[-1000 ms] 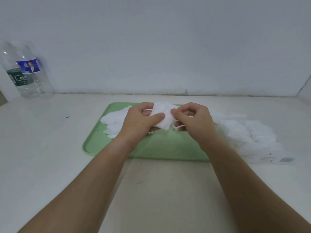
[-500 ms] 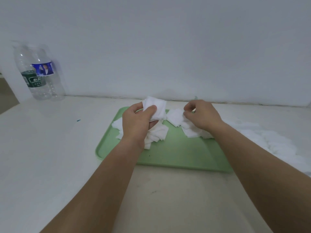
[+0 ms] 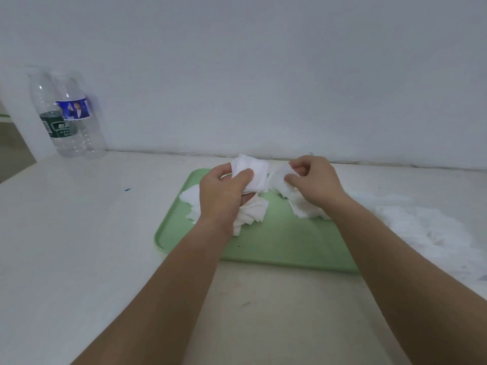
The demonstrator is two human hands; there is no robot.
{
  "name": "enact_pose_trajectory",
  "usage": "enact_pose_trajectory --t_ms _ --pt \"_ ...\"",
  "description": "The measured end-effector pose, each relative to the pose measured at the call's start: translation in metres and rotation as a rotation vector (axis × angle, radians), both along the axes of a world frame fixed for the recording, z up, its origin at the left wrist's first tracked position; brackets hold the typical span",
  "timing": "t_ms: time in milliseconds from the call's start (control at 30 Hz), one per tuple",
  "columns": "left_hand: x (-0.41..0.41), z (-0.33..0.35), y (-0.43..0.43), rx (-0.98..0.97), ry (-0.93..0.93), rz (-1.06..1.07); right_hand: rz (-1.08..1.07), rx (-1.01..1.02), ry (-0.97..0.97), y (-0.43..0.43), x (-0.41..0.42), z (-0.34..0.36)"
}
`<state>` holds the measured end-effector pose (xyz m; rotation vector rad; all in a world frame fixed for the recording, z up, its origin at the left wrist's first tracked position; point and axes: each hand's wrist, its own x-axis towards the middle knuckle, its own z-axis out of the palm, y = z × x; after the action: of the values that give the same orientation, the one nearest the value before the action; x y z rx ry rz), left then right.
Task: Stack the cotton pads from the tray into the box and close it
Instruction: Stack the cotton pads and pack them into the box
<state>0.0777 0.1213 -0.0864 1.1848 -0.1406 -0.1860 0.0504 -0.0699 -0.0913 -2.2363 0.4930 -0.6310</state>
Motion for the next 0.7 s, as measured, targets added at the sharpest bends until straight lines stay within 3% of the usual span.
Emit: enact_pose_trajectory --t_ms 200,333,467,700 --pt "-0.003 -0.001 0.0 0.07 -0.075 -0.02 0.208 0.631 -0.221 0.015 -0.055 0.007" --pt "-0.006 -0.001 -0.002 0.12 -0.121 -0.066 0.35 0.854 -0.264 0.017 -0.073 0.007" --pt "-0.01 -0.003 -0.004 0.208 -0.193 -0.136 0.418 0.917 -0.331 0.022 -0.074 0.01" --pt "-0.018 -0.003 -0.01 0.253 -0.258 -0.285 0.276 0.791 -0.294 0.026 -0.071 0.004"
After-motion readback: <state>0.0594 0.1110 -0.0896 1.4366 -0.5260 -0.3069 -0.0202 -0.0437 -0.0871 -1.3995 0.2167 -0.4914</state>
